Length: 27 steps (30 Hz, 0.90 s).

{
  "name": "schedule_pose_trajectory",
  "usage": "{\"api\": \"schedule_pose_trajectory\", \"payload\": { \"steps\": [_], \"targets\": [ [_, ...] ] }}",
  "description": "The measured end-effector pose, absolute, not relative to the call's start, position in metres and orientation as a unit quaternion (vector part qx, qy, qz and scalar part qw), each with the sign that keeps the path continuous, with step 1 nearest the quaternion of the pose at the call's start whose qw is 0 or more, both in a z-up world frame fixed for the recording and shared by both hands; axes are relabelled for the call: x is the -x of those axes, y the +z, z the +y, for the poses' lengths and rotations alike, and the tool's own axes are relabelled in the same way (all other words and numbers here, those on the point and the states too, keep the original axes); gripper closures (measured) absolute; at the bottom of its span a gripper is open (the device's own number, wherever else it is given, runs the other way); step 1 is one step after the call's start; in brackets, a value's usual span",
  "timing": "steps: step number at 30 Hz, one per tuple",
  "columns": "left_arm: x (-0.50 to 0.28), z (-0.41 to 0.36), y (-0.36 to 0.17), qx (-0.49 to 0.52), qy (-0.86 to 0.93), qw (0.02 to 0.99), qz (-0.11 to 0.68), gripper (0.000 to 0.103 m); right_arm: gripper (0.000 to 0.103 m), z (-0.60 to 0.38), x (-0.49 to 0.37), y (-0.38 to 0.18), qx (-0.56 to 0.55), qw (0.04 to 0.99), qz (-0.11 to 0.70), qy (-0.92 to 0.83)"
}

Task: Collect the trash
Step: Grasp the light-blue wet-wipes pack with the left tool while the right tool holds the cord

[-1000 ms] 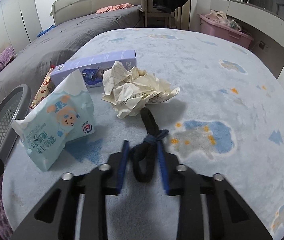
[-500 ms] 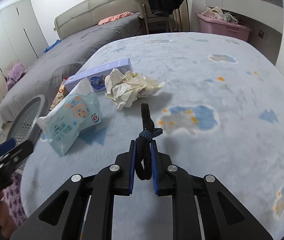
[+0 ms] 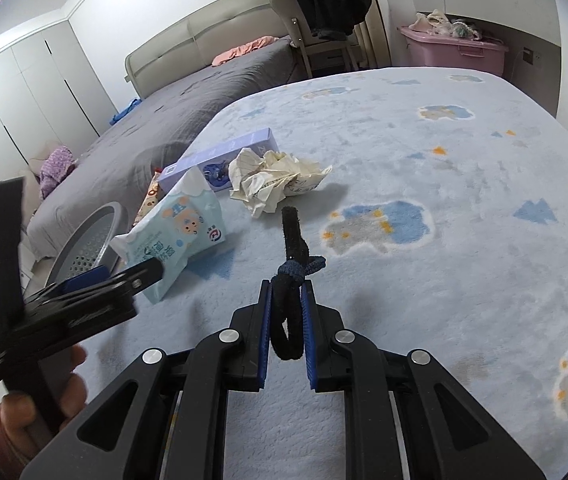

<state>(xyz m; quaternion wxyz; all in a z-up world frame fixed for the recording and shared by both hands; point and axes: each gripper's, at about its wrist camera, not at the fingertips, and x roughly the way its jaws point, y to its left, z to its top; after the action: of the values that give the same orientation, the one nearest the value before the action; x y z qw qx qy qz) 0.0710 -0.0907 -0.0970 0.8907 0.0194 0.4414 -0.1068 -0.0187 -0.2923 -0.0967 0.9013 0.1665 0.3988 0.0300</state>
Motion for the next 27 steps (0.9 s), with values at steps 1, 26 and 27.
{"api": "schedule_pose_trajectory", "payload": {
  "steps": [1, 26, 27],
  "targets": [
    [-0.074, -0.093, -0.098, -0.020, -0.107, 0.891, 0.441, 0.013, 0.089, -0.293, 0.019, -0.097, -0.169, 0.901, 0.399, 0.032],
    [-0.051, -0.108, -0.087, -0.023, -0.165, 0.886, 0.433, 0.075, 0.089, -0.294, 0.027, -0.092, -0.168, 0.903, 0.394, 0.028],
    [-0.051, -0.109, -0.087, -0.027, -0.167, 0.886, 0.431, 0.075, 0.089, -0.294, 0.028, -0.092, -0.167, 0.903, 0.395, 0.027]
  ]
}}
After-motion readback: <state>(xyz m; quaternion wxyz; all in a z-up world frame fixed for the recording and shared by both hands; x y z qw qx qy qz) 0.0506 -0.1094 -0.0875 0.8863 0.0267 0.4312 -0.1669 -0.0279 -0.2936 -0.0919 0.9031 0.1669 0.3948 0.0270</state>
